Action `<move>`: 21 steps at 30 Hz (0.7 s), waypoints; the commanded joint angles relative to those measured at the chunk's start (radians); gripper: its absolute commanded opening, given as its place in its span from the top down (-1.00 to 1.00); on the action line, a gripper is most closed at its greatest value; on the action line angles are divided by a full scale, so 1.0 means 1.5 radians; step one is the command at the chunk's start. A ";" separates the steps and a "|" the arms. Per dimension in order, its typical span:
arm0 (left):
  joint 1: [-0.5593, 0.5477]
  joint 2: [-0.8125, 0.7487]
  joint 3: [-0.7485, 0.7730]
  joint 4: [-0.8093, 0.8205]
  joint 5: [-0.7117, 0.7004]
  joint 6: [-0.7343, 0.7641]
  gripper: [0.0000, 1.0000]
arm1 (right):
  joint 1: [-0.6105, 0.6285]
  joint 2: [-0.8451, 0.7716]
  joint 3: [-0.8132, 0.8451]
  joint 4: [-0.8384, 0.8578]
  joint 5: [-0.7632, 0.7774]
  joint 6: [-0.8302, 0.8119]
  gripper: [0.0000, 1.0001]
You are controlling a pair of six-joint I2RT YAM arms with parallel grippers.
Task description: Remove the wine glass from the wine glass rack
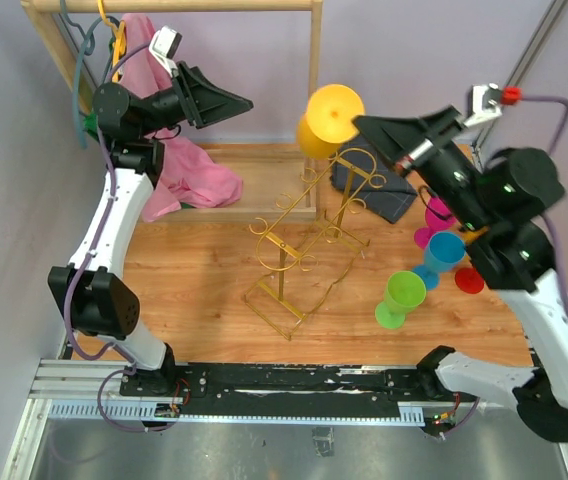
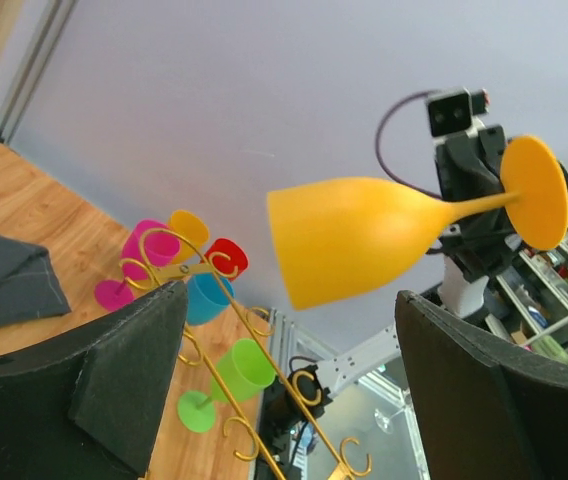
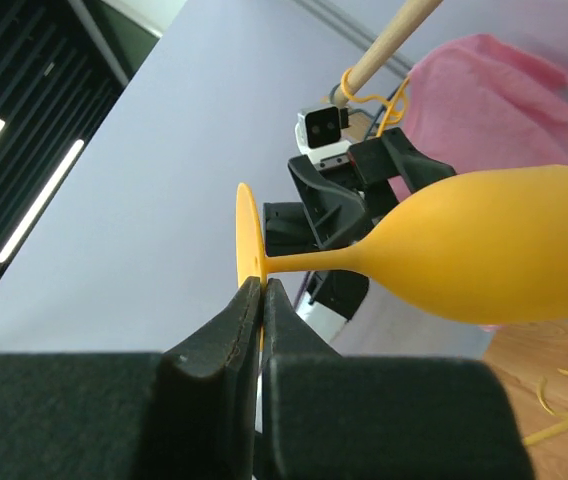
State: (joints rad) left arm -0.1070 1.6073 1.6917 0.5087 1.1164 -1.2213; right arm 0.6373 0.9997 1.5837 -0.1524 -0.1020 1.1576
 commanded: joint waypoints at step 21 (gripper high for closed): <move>0.024 -0.078 -0.194 0.646 -0.046 -0.213 -0.99 | -0.105 0.108 -0.146 0.662 -0.172 0.299 0.99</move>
State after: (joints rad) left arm -0.0757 1.5082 1.3594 1.3338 1.0554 -1.5139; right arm 0.4992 1.1614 1.3914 0.6613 -0.3344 1.5208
